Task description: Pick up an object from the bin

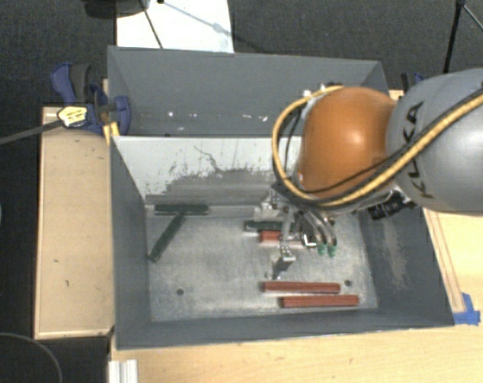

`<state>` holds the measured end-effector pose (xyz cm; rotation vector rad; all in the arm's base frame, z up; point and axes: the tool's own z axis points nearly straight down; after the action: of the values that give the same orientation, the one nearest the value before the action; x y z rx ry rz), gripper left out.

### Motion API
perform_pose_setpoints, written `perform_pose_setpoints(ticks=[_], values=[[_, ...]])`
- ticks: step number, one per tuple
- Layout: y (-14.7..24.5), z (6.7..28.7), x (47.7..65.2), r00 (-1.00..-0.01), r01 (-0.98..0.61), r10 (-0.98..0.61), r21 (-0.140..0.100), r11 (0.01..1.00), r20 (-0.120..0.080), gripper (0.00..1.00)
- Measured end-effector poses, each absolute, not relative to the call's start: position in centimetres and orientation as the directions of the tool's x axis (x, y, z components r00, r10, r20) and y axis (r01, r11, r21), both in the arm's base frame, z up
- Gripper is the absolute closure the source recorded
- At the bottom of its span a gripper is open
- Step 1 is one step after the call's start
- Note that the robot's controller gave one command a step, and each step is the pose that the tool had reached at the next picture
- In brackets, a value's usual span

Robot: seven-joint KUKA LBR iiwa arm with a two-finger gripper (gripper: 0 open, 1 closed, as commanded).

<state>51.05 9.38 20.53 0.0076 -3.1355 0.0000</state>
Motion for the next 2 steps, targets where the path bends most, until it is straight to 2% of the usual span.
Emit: perform_pose_setpoints(ticks=[1, 2], values=[[9.3, 21.0, 51.2, -1.0, -0.002, -0.002, 0.001, 1.0, -0.002, 0.0], [7.7, 17.5, 50.5, -0.998, -0.057, -0.057, 0.002, 0.998, -0.01, 0.0]])
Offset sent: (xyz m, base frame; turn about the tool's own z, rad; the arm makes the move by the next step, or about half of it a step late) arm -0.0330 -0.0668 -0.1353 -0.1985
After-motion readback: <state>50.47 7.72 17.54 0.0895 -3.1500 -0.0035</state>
